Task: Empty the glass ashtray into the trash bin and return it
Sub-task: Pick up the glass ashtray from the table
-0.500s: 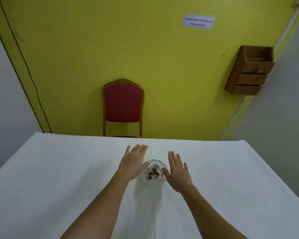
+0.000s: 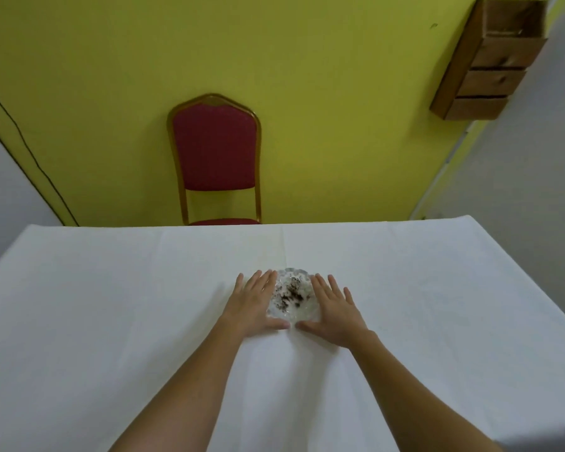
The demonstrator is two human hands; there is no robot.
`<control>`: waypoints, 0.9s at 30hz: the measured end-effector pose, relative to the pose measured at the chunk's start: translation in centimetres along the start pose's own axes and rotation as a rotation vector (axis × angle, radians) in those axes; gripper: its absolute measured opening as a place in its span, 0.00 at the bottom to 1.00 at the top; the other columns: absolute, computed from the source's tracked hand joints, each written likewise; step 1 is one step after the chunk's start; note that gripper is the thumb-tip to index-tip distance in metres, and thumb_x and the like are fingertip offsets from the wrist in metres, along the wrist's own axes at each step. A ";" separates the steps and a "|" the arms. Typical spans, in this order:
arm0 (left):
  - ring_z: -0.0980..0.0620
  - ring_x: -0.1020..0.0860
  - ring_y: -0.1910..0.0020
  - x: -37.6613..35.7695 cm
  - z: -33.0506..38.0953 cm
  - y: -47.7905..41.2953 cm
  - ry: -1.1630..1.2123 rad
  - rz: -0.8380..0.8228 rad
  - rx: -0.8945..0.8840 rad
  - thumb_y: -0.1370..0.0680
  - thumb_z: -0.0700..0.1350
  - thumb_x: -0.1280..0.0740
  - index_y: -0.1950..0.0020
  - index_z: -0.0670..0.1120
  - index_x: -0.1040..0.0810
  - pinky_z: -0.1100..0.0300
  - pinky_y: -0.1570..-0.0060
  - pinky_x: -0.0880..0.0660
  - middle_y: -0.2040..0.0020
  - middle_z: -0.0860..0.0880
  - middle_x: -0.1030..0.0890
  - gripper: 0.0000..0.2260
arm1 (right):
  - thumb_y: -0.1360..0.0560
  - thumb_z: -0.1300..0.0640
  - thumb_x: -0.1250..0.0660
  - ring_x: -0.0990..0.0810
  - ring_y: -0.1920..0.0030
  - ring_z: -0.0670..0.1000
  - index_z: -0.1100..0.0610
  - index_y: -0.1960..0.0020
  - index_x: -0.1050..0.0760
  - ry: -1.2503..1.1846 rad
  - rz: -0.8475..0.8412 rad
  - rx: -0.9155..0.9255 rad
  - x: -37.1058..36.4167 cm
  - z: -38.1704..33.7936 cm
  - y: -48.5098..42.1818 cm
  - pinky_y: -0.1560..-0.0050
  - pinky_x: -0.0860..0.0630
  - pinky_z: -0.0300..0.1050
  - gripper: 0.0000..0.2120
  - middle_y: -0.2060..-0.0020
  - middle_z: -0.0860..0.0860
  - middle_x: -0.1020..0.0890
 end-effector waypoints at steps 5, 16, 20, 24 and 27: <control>0.48 0.54 0.21 -0.2 -0.7 -1.2 0.034 -0.016 -0.041 0.32 0.73 0.37 0.21 0.43 0.59 0.43 0.24 0.59 0.19 0.47 0.52 0.54 | 0.34 0.29 0.34 0.63 0.21 0.52 0.54 0.22 0.63 -0.020 -0.026 -0.028 0.2 0.1 -1.2 0.22 0.61 0.57 0.57 0.20 0.48 0.56; 0.49 0.45 0.22 0.6 -1.1 -2.6 0.114 0.051 -0.185 0.37 0.70 0.29 0.21 0.44 0.52 0.48 0.23 0.56 0.22 0.47 0.42 0.57 | 0.39 0.34 0.25 0.53 0.21 0.51 0.52 0.21 0.53 -0.214 0.075 -0.040 0.7 0.1 -0.9 0.22 0.58 0.56 0.58 0.22 0.48 0.43; 0.48 0.43 0.24 3.7 0.7 -3.0 0.076 0.116 -0.262 0.38 0.70 0.29 0.21 0.44 0.50 0.48 0.23 0.54 0.23 0.47 0.39 0.57 | 0.39 0.36 0.23 0.50 0.21 0.54 0.52 0.21 0.53 -0.264 0.149 -0.051 3.2 0.9 0.3 0.23 0.54 0.57 0.58 0.22 0.50 0.42; 0.47 0.41 0.25 8.1 4.6 -4.3 0.047 0.193 -0.348 0.39 0.71 0.31 0.21 0.45 0.49 0.49 0.24 0.53 0.24 0.47 0.36 0.56 | 0.39 0.38 0.23 0.47 0.22 0.54 0.51 0.22 0.52 -0.262 0.278 -0.056 8.0 3.1 2.5 0.24 0.52 0.57 0.57 0.23 0.50 0.39; 0.48 0.41 0.24 10.6 9.4 -5.2 0.011 0.247 -0.427 0.37 0.70 0.30 0.21 0.44 0.49 0.48 0.24 0.53 0.24 0.46 0.37 0.55 | 0.38 0.38 0.23 0.47 0.22 0.54 0.51 0.22 0.51 -0.199 0.360 -0.069 11.4 6.1 5.5 0.24 0.50 0.57 0.55 0.23 0.51 0.39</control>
Point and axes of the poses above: each hand's wrist, its own y-axis away from the middle knuckle, its own x-axis out of the back of the hand, z = x × y, the point moved 3 cm from there along -y, towards the middle knuckle
